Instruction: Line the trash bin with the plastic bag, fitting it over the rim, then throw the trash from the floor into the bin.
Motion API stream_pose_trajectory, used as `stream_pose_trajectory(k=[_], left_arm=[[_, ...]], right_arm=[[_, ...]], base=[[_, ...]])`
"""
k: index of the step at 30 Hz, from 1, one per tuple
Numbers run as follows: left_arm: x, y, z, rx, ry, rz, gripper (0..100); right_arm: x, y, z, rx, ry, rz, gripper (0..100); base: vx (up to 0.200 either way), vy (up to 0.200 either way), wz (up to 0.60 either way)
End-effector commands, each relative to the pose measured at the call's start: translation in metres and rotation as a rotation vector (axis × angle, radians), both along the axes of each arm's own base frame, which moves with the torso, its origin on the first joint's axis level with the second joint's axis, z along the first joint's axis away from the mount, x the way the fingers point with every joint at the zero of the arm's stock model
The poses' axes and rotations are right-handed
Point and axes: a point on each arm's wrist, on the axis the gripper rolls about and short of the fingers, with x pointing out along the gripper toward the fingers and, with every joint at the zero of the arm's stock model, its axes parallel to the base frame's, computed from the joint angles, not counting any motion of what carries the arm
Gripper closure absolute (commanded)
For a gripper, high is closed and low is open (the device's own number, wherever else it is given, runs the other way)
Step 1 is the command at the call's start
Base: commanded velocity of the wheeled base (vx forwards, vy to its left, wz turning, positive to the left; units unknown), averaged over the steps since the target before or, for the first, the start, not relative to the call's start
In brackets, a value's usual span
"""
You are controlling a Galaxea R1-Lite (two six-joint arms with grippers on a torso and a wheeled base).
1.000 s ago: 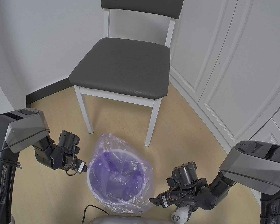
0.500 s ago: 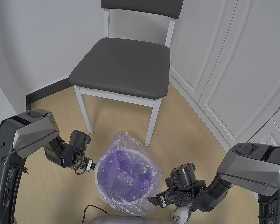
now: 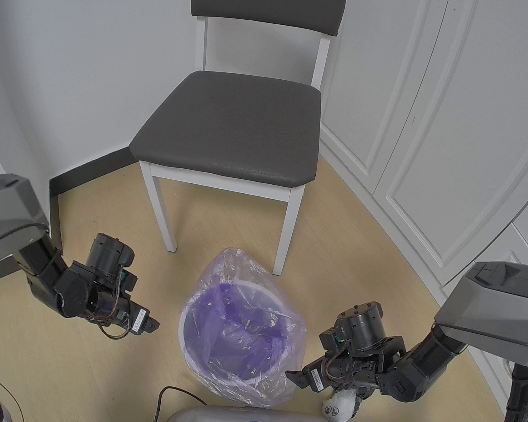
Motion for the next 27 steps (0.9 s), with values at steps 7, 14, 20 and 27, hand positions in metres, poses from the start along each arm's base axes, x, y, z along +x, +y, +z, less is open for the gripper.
stream_pose_trajectory(k=[7, 14, 20, 27], left_arm=[[-0.013, -0.081, 0.045, -0.245, -0.116, 0.032, 0], [0.011, -0.122, 0.008, -0.139, -0.141, 0.063, 0], [0.018, -0.151, -0.002, -0.15, -0.153, 0.015, 0], [0.01, -0.167, -0.004, -0.137, -0.135, -0.024, 0]], right_arm=[[-0.022, -0.025, 0.027, -0.117, -0.187, 0.068, 0], [-0.016, -0.033, 0.017, -0.155, -0.195, 0.062, 0], [-0.013, -0.034, 0.011, -0.166, -0.184, 0.057, 0], [-0.013, -0.034, 0.01, -0.175, -0.183, 0.063, 0]], base=[[0.0, 0.0, 0.0], [0.0, 0.0, 0.0], [0.0, 0.0, 0.0], [0.0, 0.0, 0.0]])
